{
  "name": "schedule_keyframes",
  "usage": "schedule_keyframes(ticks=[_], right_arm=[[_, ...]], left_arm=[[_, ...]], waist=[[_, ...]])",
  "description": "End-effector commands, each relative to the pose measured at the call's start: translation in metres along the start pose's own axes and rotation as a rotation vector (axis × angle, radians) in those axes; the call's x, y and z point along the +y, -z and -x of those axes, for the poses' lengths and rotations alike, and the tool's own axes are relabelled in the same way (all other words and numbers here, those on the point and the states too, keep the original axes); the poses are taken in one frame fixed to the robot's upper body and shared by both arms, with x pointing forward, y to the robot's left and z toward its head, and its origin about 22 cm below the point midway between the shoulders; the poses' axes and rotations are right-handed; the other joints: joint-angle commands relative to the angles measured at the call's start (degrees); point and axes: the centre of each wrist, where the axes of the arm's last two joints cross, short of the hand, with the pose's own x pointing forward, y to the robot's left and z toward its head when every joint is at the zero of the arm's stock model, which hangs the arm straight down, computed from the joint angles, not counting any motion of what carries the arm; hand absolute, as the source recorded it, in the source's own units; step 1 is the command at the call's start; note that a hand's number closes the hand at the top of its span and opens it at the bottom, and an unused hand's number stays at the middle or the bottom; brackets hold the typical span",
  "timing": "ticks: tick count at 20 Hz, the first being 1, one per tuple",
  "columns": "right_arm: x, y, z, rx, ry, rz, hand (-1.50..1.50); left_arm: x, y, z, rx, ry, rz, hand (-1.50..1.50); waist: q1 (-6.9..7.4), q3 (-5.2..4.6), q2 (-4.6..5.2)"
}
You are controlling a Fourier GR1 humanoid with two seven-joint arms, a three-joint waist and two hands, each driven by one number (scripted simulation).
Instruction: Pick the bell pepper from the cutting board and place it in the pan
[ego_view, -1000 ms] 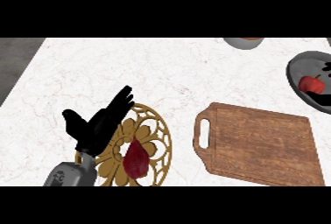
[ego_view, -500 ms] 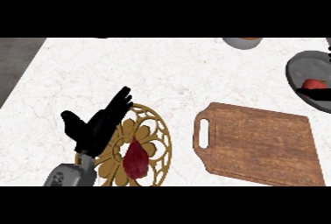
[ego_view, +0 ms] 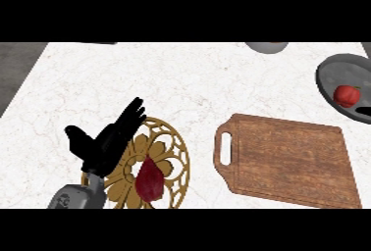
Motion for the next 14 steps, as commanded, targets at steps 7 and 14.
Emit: schedule_keyframes(ticks=[7,14], right_arm=[[-0.061,-0.032,0.006,-0.019,0.149,-0.183,-1.5],[-0.074,-0.041,0.006,-0.004,0.155,-0.213,-1.5]], left_arm=[[0.003,-0.006,-0.002,-0.003,-0.001,-0.022,0.0],[0.01,-0.006,0.005,0.016,0.001,-0.012,0.0]], waist=[[-0.99,0.13,-0.63],[-1.26,0.18,-0.27]])
